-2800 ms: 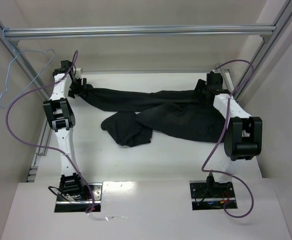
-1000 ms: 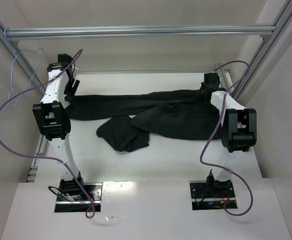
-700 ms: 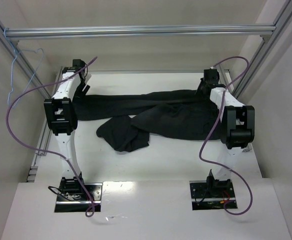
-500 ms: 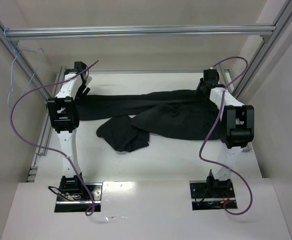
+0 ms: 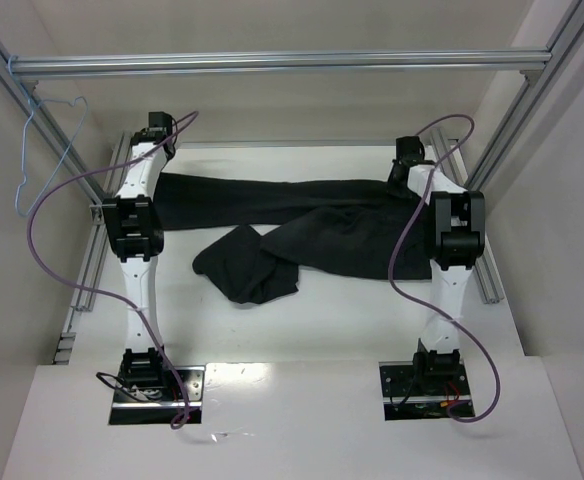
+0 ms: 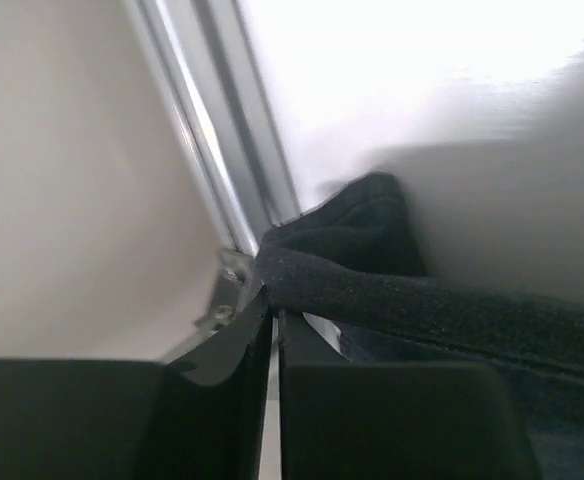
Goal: Place the trousers on the hanger
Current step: Fold the trousers
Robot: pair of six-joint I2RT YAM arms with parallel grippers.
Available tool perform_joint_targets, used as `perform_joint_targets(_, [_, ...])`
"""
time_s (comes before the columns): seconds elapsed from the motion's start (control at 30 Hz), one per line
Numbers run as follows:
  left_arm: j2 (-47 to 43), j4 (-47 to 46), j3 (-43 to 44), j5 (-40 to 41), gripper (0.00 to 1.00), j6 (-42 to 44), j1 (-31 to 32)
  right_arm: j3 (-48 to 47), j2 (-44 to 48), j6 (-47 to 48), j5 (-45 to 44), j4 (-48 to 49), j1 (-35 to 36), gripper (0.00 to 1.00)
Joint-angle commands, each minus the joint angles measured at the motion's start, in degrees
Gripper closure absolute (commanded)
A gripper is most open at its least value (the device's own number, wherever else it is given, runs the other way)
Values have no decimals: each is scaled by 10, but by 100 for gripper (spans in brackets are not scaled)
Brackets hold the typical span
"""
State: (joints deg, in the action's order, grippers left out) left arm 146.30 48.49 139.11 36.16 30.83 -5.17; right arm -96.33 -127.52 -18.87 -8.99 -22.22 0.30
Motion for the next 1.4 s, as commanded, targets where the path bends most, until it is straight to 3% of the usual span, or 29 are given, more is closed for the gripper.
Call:
perform_joint_targets(0.0, [26,-42,59,47,92,39,-5,-53,-27,-1,-46,-26,1,100])
perform_joint_targets(0.13, [57,-42,164,53,92,61,-5,-83,-38,-1,-81,-31,-4,100])
perform_joint_targets(0.27, [86,-42,203,64,90,73,1,-118,-38,-1,-91,-12,-15,100])
perform_joint_targets(0.4, [124,-47,224,64,65,73,13,-168,-69,4,-76,-31,-21,100])
perform_joint_targets(0.43, [145,-47,231,69,54,78,13,-179,-75,4,-70,-42,-21,100])
perform_joint_targets(0.47, [154,-47,241,75,30,78,21,-195,-75,4,-63,-58,-26,100])
perform_joint_targets(0.5, [162,-32,256,75,24,73,21,-195,-70,4,-46,-58,-26,100])
perform_joint_targets(0.53, [174,-24,294,75,19,64,28,-175,-59,4,-37,-58,-26,92])
perform_joint_targets(0.57, [174,-17,310,69,14,43,33,-158,-45,4,-29,-49,-26,70])
perform_joint_targets(0.6, [174,-4,319,63,8,35,33,-140,-13,-2,-23,-30,-26,58])
perform_joint_targets(0.77, [91,28,285,-3,1,-21,50,-41,74,-8,-12,-23,-26,21])
perform_joint_targets(0.83, [28,65,229,-47,1,-63,56,10,118,-15,-18,-31,-26,0])
perform_joint_targets(0.93, [-76,109,139,-185,0,-90,67,96,186,-44,-38,-36,-26,0])
perform_joint_targets(0.97, [-105,114,56,-253,0,-90,68,116,202,-52,-38,-36,-26,0])
perform_joint_targets(1.1, [-244,107,-136,-367,0,-50,120,178,253,-102,-10,-71,-50,0])
perform_joint_targets(1.13, [-281,107,-223,-376,0,-38,132,201,261,-109,-2,-71,-57,0])
perform_joint_targets(1.27, [-315,66,-402,-359,0,-28,192,259,301,-122,16,-77,-75,0])
perform_joint_targets(1.37, [-320,15,-461,-365,0,-54,217,295,333,-133,10,-77,-86,0])
